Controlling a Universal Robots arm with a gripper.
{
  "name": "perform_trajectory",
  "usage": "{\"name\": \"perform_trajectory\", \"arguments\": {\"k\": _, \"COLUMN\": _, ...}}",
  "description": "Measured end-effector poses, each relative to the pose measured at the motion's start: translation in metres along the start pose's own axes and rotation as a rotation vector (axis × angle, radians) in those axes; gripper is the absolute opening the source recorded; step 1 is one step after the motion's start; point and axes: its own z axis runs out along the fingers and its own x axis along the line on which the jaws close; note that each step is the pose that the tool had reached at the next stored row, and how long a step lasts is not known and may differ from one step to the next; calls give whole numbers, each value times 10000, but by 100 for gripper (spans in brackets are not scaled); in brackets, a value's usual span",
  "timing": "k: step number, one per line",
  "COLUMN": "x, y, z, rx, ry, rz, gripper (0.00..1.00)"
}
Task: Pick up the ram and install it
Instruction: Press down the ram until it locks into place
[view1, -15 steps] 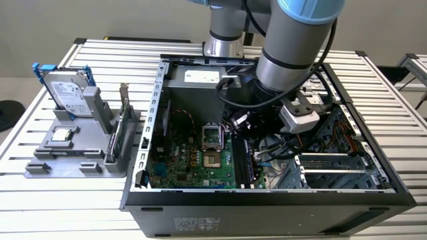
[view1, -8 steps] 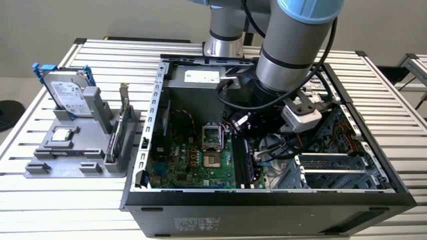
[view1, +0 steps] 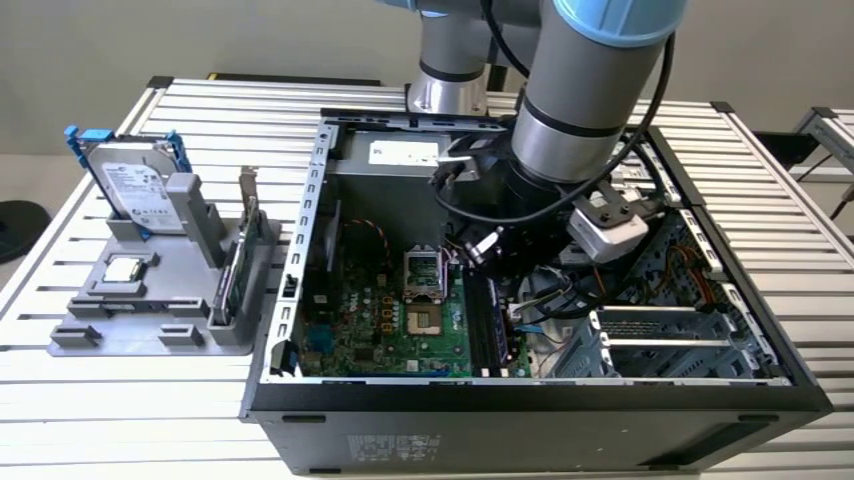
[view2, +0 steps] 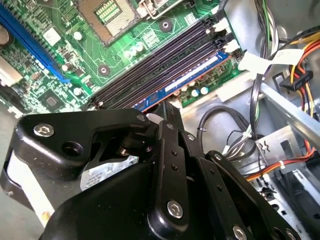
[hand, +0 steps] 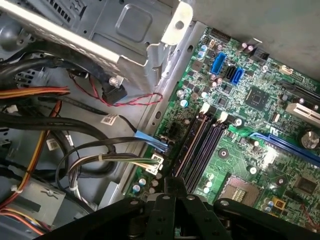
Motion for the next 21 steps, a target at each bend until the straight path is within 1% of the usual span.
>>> {"name": "perform_trajectory", "arguments": {"k": 11, "x": 5, "y": -10, "z": 0, "rx": -23, "ry": 25, "rz": -823, "gripper": 0}}
{"name": "perform_trajectory", "arguments": {"k": 21, "x": 10, "y": -21, "z": -1, "rx": -41, "ry": 43, "rz": -1428, "gripper": 0}}
